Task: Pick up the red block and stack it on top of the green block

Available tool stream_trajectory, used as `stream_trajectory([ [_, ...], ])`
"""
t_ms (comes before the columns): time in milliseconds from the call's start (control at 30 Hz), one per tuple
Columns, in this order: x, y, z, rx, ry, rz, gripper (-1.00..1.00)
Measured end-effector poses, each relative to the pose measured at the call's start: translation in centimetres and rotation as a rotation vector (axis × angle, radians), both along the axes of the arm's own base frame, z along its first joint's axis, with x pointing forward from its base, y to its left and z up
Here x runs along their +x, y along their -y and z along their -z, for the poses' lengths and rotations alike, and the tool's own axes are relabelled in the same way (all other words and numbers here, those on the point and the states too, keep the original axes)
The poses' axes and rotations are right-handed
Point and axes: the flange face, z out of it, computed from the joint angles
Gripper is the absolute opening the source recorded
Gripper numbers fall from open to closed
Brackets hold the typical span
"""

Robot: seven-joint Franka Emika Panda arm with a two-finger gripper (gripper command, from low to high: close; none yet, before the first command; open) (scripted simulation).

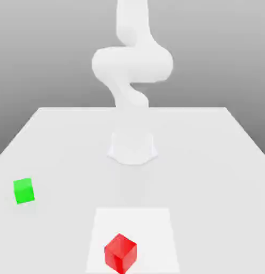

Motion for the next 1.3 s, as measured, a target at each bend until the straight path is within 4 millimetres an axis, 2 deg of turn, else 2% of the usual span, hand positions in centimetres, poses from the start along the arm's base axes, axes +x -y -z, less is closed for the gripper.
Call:
stream_trajectory([
  [100,3.8,0.2,5.1,0.015,-0.09,0.074,0.0],
  [200,6.7,0.6,10.5,0.033,-0.174,0.142,0.0],
  [333,9.6,1.3,17.9,0.062,-0.284,0.23,0.0],
  [433,10.9,1.9,23.7,0.088,-0.366,0.294,0.0],
  [600,11.5,2.7,33.3,0.143,-0.501,0.4,0.0],
  [800,9.8,2.7,44.2,0.224,-0.662,0.519,0.0],
  [967,9.4,2.7,51.1,0.243,-0.693,0.544,0.0],
  [1000,9.3,2.6,52.2,0.243,-0.694,0.544,-1.0],
  [1167,9.3,2.6,52.2,0.243,-0.692,0.544,-1.0],
  [1200,9.3,2.6,52.7,0.243,-0.693,0.544,-1.0],
  [1300,9.4,2.6,50.4,0.245,-0.692,0.545,-1.0],
])
